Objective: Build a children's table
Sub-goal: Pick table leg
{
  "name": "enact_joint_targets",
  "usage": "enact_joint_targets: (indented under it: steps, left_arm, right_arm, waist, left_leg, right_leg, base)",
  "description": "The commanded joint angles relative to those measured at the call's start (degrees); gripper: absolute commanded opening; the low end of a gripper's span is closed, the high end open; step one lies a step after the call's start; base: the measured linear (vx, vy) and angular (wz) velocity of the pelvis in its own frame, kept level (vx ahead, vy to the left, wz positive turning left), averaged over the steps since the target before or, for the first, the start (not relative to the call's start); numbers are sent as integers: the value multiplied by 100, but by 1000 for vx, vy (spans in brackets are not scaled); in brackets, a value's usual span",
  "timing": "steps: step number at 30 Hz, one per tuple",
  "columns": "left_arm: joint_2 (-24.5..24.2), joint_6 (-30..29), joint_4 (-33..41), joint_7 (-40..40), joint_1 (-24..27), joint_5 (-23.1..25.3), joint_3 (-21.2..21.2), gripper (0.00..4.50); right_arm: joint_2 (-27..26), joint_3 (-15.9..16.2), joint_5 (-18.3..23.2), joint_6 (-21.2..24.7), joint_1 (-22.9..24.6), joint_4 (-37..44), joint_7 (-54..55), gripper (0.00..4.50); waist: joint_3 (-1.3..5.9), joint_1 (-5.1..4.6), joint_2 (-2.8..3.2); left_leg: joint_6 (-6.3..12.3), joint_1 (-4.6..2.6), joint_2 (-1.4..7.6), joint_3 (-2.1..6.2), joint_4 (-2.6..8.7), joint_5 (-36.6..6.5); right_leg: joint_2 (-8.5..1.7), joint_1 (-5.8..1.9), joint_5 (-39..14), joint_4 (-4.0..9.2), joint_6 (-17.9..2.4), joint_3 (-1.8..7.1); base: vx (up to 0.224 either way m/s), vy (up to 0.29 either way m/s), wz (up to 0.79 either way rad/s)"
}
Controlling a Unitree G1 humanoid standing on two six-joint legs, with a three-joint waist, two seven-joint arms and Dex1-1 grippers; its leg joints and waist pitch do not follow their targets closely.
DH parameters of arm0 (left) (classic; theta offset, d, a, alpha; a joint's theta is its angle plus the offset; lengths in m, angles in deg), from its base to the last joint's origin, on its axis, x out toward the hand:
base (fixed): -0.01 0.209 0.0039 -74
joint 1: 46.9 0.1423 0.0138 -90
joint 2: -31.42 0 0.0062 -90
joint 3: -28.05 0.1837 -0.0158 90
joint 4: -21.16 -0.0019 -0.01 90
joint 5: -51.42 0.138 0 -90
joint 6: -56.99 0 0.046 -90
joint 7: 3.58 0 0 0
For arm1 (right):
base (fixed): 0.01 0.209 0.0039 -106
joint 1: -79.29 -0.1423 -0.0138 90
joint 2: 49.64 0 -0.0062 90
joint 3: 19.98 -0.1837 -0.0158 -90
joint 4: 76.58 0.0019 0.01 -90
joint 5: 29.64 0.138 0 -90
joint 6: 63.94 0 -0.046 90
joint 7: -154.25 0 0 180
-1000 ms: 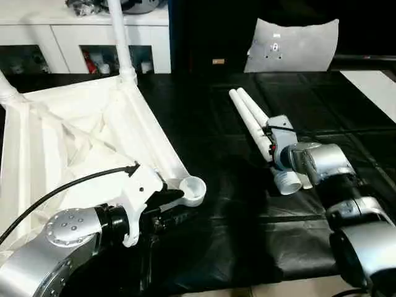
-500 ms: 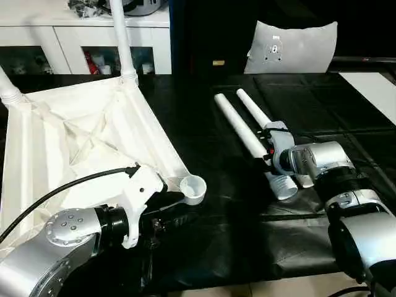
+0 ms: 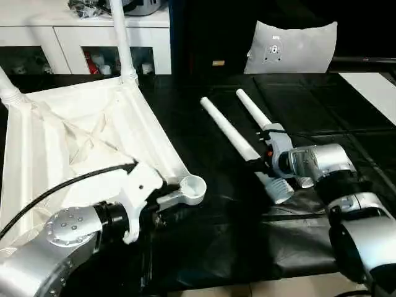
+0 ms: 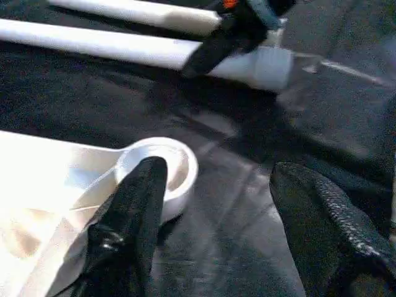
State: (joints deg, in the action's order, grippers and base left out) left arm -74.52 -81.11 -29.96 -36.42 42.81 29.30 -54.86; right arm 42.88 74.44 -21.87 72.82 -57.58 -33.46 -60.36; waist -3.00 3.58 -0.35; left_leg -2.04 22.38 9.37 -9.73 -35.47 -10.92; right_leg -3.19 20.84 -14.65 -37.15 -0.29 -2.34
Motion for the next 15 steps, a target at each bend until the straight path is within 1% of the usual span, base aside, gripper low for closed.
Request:
enact_joint_targets:
  steps: [1,2,3,4,5,6,7,8,9,10,11,12,13,14,15]
  left_arm:
    - [56,125,-87,139,8,151,63,342]
    - [120,158,-114,182,-16,158,54,344]
    - [231,182,-181,262,-113,139,2,344]
    - [339,201,-253,327,-205,103,-63,344]
    - [446,185,-335,366,-313,32,-131,344]
    - [565,182,-424,429,-430,-23,-206,344]
    - [674,186,-508,490,-536,-73,-279,344]
    - [674,186,-508,490,-536,-73,-279,344]
    - [910,141,-677,603,-775,-219,-427,344]
    - [1150,133,-848,717,-1019,-367,-568,344]
    - [1392,112,-1020,821,-1257,-535,-709,344]
    - [1684,84,-1263,951,-1599,-755,-897,344]
    - [1829,90,-1400,994,-1782,-878,-963,344]
    - [1929,97,-1491,1021,-1903,-957,-1011,344]
    - [1929,97,-1491,1021,-1903,-957,-1011,344]
  right_arm:
    - [-14,-219,286,-332,268,344,-194,187]
    - [-17,-282,356,-503,387,546,-247,186]
    - [-12,-394,483,-703,528,851,-383,186]
    - [-18,-522,604,-809,634,1113,-482,186]
    - [-42,-698,746,-803,667,1269,-501,186]
    - [-87,-938,961,-693,645,1366,-494,186]
    - [-135,-1168,1171,-584,625,1459,-488,186]
    - [-135,-1168,1171,-584,625,1459,-488,186]
    - [-197,-1502,1588,-442,662,1723,-681,186]
    - [-247,-1725,1955,-336,766,2059,-927,186]
    - [-289,-1878,2275,-261,899,2407,-1174,186]
    - [-338,-1958,2622,-276,1120,2888,-1493,186]
    - [-376,-2004,2864,-165,1233,3105,-1662,186]
    - [-406,-2026,3065,-99,1336,3285,-1754,186]
    - [-406,-2026,3065,-99,1336,3285,-1754,186]
  waist:
    - [336,35,46]
    - [340,35,43]
    - [339,38,30]
    - [340,42,33]
    - [341,42,28]
    - [353,41,43]
    - [353,41,43]
    - [349,49,35]
    - [345,39,34]
    - [342,60,52]
    - [350,76,33]
    - [363,110,79]
    - [371,141,56]
    - [382,163,50]
    - [374,172,41]
  left_leg:
    - [-222,-125,364,108,432,-666]
    - [-225,-137,368,111,438,-703]
    - [-220,-135,368,109,441,-706]
    - [-215,-133,373,106,436,-737]
    - [-196,-134,363,104,439,-733]
    - [-159,-139,360,111,437,-707]
    - [-159,-139,360,111,437,-707]
    - [-132,-146,363,107,437,-729]
    - [-124,-138,354,102,438,-723]
    - [-94,-164,346,79,425,-786]
    - [-66,-143,351,95,436,-716]
    - [-54,-154,368,109,433,-711]
    - [-10,-161,372,105,423,-669]
    - [53,-149,363,117,422,-569]
    - [83,-148,362,114,425,-549]
  right_leg:
    - [-472,-195,257,384,-1339,269]
    - [-465,-184,242,385,-1330,261]
    - [-463,-188,239,393,-1325,262]
    - [-472,-188,238,389,-1312,272]
    - [-464,-197,244,399,-1297,271]
    - [-463,-191,250,390,-1363,263]
    - [-463,-191,250,390,-1363,263]
    - [-470,-192,161,408,-1395,268]
    - [-456,-195,171,404,-1398,267]
    - [-455,-185,157,433,-1376,284]
    - [-454,-216,246,419,-1365,273]
    - [-471,-201,286,405,-1365,269]
    - [-471,-203,400,411,-1328,270]
    - [-476,-212,517,398,-1339,265]
    - [-476,-206,535,413,-1339,265]
  base:
    - [0,0,0]
    - [0,0,0]
    - [0,0,0]
    - [0,0,0]
    - [0,0,0]
    - [0,0,0]
    - [0,0,0]
    - [0,0,0]
    - [0,0,0]
    - [0,0,0]
    - [0,0,0]
    - [0,0,0]
    - [0,0,0]
    - [0,0,0]
    - [0,0,0]
